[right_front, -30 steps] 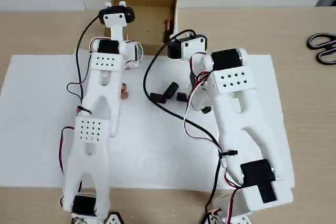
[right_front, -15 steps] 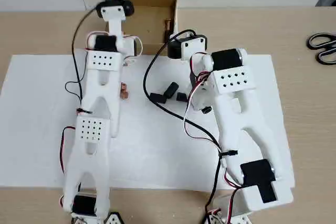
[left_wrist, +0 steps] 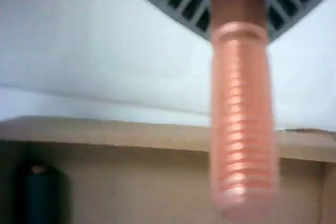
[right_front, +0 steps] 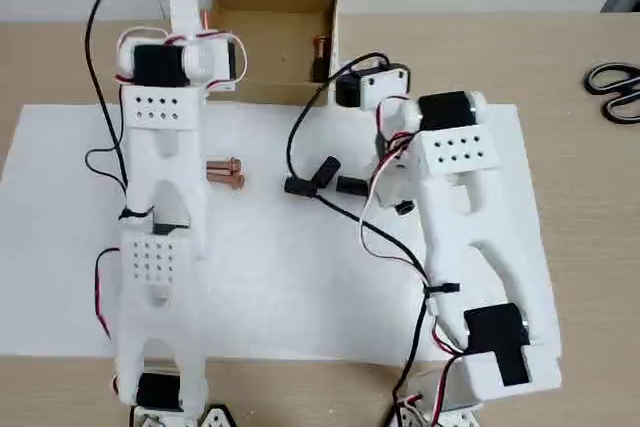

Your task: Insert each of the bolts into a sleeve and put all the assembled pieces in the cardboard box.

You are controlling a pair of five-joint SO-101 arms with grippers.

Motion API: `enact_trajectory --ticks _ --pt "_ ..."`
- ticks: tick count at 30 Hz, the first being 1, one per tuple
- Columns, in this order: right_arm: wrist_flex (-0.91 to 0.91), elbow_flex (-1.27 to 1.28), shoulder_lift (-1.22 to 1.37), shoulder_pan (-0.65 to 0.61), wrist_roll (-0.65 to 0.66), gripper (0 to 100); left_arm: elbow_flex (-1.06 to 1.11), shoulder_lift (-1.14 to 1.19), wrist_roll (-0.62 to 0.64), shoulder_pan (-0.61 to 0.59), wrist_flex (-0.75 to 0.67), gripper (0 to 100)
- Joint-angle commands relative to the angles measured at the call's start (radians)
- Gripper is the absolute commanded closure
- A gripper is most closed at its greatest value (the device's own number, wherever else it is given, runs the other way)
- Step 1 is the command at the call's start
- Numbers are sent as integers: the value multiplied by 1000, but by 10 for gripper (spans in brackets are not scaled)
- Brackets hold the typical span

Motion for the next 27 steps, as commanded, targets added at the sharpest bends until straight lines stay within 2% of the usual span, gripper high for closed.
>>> enact_trajectory --ticks 1,8,19,23,27 --pt "24 -9 -64 35 12 995 214 -288 -9 11 25 994" --pt "24 -9 -64 31 9 995 727 -692 -109 38 20 994" --pt "24 -9 -64 31 5 995 1391 -1272 -115 38 17 994" --pt "24 -9 -64 31 5 995 1621 -1366 -117 31 -61 994" --pt "24 -9 -64 31 5 995 1807 -1315 -109 38 -169 995"
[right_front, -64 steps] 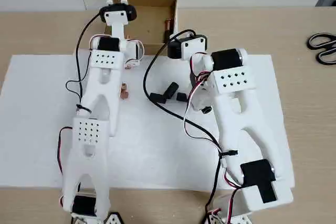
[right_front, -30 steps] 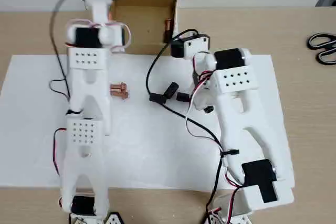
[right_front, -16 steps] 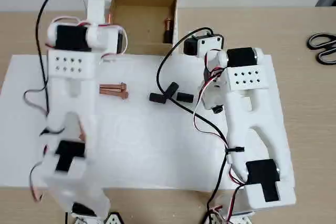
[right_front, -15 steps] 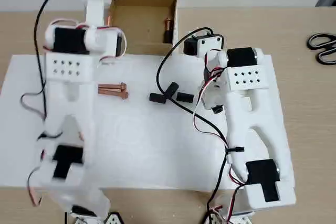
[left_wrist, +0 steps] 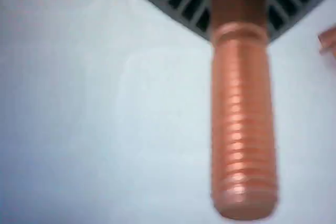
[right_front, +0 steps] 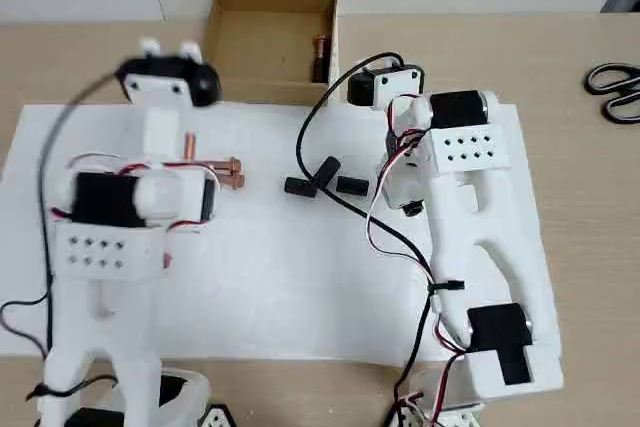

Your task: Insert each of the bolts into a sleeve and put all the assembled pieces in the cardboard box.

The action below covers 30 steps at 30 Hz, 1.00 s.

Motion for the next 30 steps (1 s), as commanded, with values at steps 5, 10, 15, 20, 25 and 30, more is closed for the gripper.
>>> enact_trajectory --ticks 5,10,15,20,25,30 --pt "8 -9 -64 8 3 995 111 221 2 0 -68 995" --pt "8 -9 -64 8 3 995 50 448 35 -3 -106 995" --pt "8 -8 -64 8 3 995 -58 578 58 5 -112 995" --pt "8 -6 -64 8 3 995 -76 585 41 5 -109 995" --pt "8 -6 -64 8 3 995 -82 585 -307 5 -114 995" --pt "7 -6 -64 8 3 995 -139 586 -624 -5 -95 995"
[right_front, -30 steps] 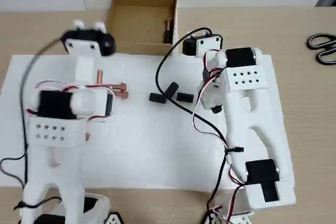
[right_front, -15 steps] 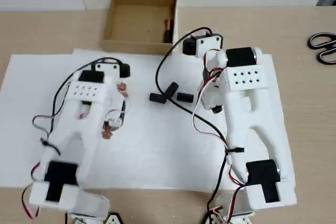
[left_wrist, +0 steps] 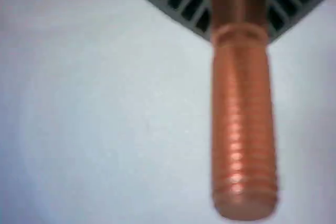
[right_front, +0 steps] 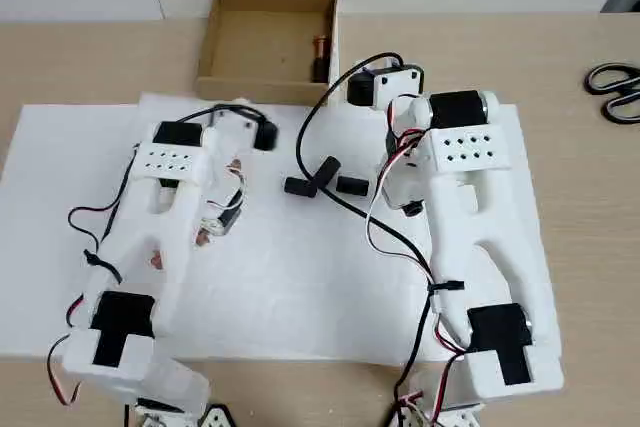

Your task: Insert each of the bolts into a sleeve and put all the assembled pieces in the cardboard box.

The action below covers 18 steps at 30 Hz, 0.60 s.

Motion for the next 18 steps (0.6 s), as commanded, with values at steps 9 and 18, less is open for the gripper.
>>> enact_trajectory --ticks 9,18 --pt "8 -6 -64 10 3 995 -87 5 -414 -20 -20 995" --pt "10 -6 -64 15 5 995 -84 6 -758 -14 -20 995"
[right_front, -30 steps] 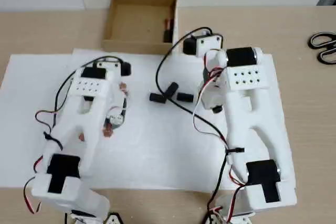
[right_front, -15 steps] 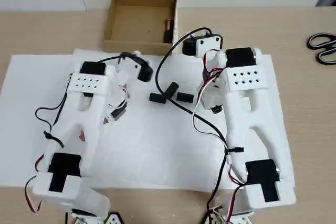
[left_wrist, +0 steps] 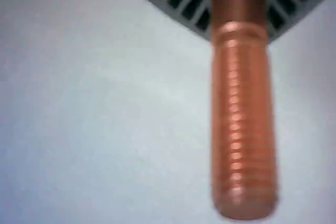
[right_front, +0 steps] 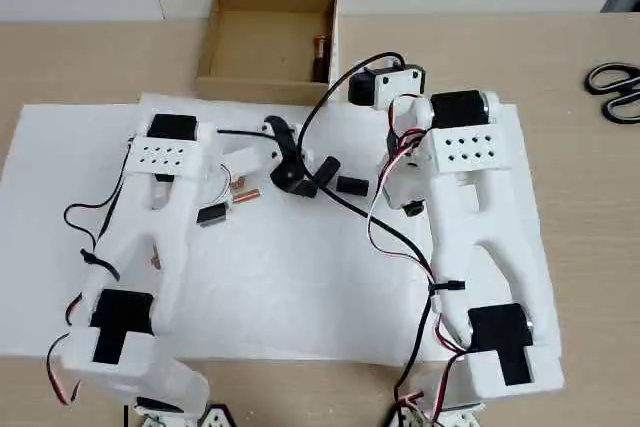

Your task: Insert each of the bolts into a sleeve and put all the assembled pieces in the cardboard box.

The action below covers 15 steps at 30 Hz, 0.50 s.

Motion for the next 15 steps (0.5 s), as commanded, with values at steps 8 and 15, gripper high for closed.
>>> enact_trajectory --ticks 8,15 --pt "10 -6 -64 8 5 995 -44 -6 -95 -8 14 916" --pt "10 -6 -64 8 3 995 -45 -8 -95 -6 14 837"
